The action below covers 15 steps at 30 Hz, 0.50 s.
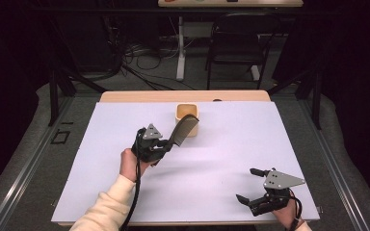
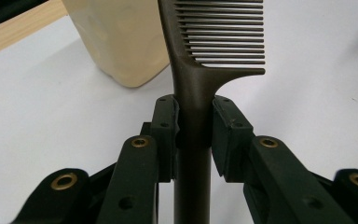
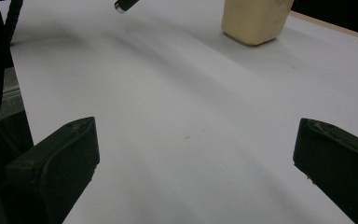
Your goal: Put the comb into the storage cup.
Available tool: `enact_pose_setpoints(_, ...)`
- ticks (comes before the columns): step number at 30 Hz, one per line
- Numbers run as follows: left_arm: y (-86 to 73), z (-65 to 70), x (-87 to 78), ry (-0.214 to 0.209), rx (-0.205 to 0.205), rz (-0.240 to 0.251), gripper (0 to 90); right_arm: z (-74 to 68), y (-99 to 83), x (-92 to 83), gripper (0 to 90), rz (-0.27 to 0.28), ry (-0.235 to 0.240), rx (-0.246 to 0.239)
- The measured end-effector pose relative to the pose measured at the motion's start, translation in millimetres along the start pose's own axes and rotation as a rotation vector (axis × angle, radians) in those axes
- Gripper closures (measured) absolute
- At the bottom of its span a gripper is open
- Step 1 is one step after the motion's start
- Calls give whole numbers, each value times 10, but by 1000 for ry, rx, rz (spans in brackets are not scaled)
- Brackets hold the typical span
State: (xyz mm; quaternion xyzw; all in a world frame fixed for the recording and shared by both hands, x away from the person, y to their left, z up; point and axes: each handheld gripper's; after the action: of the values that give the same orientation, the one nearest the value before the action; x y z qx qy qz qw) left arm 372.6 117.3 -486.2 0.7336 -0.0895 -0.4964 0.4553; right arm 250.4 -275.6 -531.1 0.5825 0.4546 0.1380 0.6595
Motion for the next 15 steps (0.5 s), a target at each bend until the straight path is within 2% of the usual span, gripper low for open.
enact_pose_setpoints(7, 0, -43, -19, 15, -17, 37, 724, -2, 1, -1, 0, 0, -1, -1)
enact_pose_setpoints(15, 14, -77, -10, 18, -21, 45, 724, -3, -1, 5, 0, -1, -1, -1)
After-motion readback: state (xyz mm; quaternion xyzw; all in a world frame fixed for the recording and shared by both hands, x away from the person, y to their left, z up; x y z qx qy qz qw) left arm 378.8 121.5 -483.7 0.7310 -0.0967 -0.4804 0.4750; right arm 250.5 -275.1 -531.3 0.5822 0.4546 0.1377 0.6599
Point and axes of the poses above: each handheld gripper's, and its own axes: x roughly forward along the jaws, y roughly out of its top, z roughly to its right, and after that the axes turned 7 degrees about x, right-handed
